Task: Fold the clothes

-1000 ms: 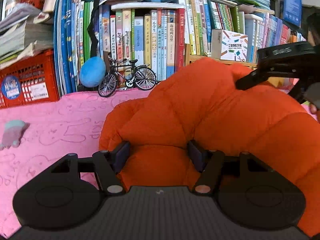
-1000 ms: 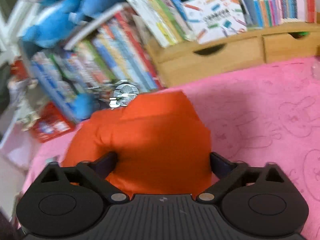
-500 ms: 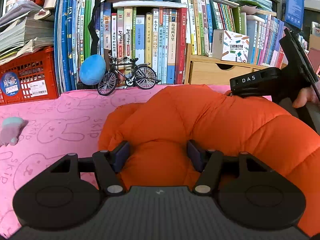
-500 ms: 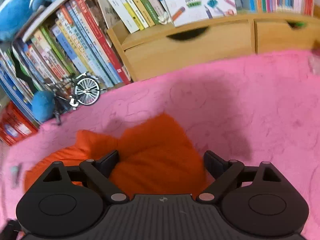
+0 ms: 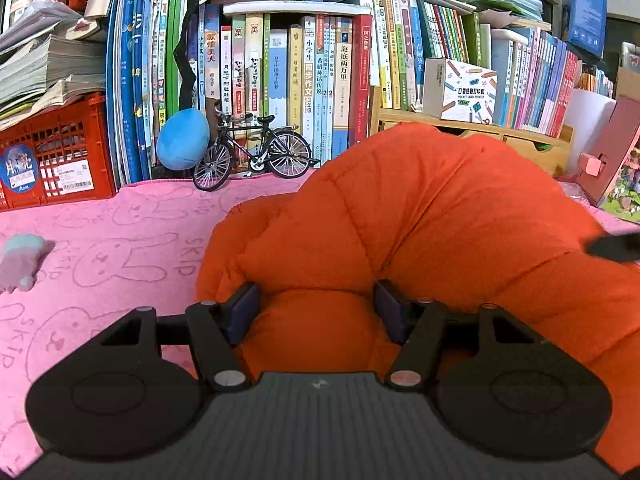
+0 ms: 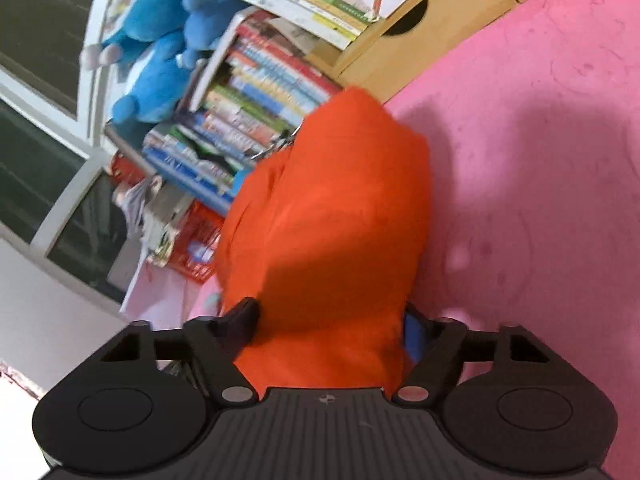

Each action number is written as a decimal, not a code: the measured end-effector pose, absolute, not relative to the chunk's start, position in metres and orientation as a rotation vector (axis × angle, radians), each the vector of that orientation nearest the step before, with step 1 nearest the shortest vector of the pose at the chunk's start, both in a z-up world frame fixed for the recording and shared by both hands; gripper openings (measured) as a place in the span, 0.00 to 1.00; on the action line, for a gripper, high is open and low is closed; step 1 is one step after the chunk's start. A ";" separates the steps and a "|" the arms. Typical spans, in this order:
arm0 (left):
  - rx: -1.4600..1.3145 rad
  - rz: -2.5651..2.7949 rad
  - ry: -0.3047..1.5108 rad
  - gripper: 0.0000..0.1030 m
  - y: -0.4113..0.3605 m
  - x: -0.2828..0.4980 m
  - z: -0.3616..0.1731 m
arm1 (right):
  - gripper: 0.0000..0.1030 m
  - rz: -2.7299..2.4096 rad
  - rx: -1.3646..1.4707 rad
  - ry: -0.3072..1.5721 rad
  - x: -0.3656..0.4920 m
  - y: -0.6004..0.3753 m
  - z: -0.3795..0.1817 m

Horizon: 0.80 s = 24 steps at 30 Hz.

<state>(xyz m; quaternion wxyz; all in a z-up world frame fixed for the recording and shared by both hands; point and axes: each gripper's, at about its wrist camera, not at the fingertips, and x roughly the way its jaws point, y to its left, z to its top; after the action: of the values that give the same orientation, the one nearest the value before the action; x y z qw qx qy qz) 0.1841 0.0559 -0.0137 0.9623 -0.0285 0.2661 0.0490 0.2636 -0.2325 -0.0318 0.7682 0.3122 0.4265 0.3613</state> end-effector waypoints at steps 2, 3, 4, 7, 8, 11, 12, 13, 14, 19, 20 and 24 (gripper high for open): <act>-0.054 0.099 0.537 0.62 0.056 0.184 -0.014 | 0.67 0.813 0.669 0.947 0.249 -0.236 -0.031; -0.054 0.099 0.537 0.62 0.056 0.184 -0.014 | 0.67 0.825 0.667 0.970 0.243 -0.239 -0.033; -0.054 0.099 0.536 0.62 0.056 0.184 -0.014 | 0.67 0.838 0.665 0.994 0.237 -0.240 -0.035; -0.051 0.101 0.535 0.62 0.055 0.183 -0.014 | 0.62 0.870 0.639 1.067 0.215 -0.238 -0.041; -0.048 0.102 0.534 0.62 0.055 0.183 -0.014 | 0.60 0.879 0.619 1.062 0.204 -0.238 -0.041; -0.045 0.102 0.532 0.62 0.054 0.183 -0.014 | 0.48 0.845 0.519 1.066 0.182 -0.233 -0.031; -0.043 0.103 0.532 0.62 0.054 0.183 -0.014 | 0.46 0.826 0.442 1.063 0.175 -0.227 -0.024; -0.042 0.104 0.532 0.62 0.054 0.182 -0.015 | 0.45 0.808 0.364 1.059 0.168 -0.221 -0.017; -0.041 0.105 0.531 0.62 0.053 0.182 -0.015 | 0.41 0.795 0.279 1.052 0.160 -0.213 -0.012; -0.038 0.109 0.531 0.63 0.053 0.182 -0.015 | 0.39 0.702 -0.141 0.960 0.119 -0.171 0.007; -0.037 0.109 0.531 0.63 0.053 0.182 -0.015 | 0.39 0.694 -0.164 0.952 0.116 -0.168 0.007; -0.034 0.112 0.528 0.63 0.052 0.182 -0.016 | 0.39 0.685 -0.169 0.949 0.114 -0.169 0.010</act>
<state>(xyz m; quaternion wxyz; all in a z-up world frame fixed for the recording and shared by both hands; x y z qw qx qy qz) 0.1817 0.0521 -0.0156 0.9636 -0.0168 0.2609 0.0555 0.1143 -0.1690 0.0097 0.8301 -0.0797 0.4475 0.3230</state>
